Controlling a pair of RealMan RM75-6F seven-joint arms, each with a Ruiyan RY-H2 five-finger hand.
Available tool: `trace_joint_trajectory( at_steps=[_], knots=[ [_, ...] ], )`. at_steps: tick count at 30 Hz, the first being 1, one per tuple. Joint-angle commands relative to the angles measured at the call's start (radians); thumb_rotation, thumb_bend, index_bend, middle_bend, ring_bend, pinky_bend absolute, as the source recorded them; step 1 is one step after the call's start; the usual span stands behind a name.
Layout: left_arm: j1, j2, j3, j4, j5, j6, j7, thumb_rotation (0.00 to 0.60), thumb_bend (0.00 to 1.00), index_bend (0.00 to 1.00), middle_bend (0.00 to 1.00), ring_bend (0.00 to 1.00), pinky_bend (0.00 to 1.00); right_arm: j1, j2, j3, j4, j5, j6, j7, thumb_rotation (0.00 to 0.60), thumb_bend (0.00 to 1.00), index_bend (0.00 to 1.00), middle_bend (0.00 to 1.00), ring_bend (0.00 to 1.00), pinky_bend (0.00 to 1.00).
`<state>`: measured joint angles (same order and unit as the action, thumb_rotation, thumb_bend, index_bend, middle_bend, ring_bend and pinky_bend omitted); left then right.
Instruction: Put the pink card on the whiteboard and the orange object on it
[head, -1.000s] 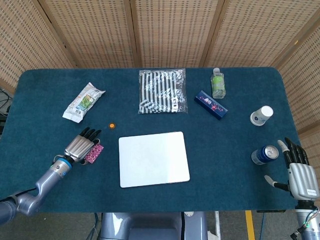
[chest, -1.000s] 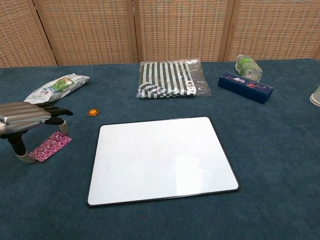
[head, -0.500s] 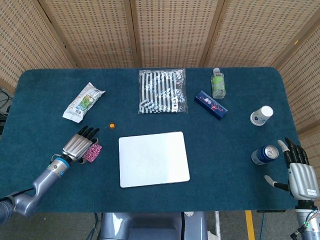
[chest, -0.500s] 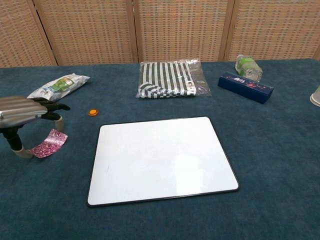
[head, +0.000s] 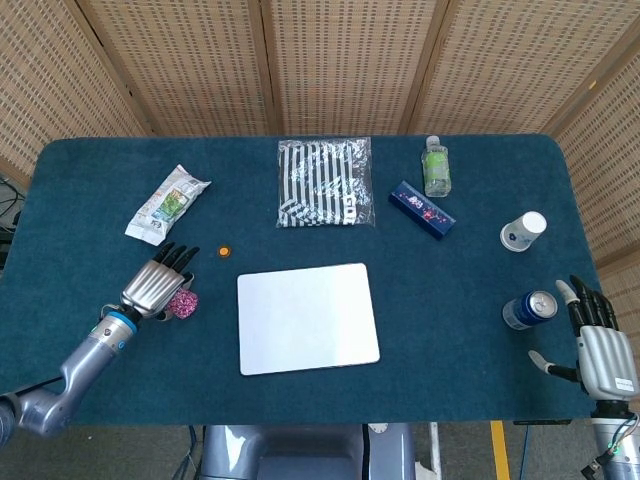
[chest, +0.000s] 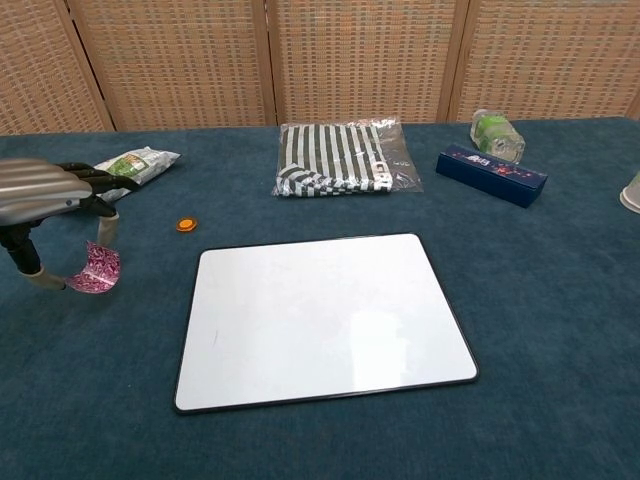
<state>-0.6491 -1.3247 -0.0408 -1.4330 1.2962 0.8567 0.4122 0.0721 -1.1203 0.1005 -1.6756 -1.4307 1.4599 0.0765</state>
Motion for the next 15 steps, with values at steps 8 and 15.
trace_joint_trajectory(
  at_steps=[8,15],
  knots=[
    [-0.047,0.009,-0.046,-0.138,-0.068,0.015,0.121,0.6,0.15,0.45,0.0,0.0,0.0,0.001,0.002,0.0,-0.002,0.001,-0.003,0.006,0.6,0.05,0.0,0.0,0.0,0.0],
    [-0.128,-0.089,-0.089,-0.215,-0.199,0.016,0.282,0.6,0.15,0.45,0.0,0.0,0.0,0.003,0.007,-0.001,0.0,0.0,-0.011,0.023,0.6,0.05,0.0,0.0,0.0,0.0]
  ],
)
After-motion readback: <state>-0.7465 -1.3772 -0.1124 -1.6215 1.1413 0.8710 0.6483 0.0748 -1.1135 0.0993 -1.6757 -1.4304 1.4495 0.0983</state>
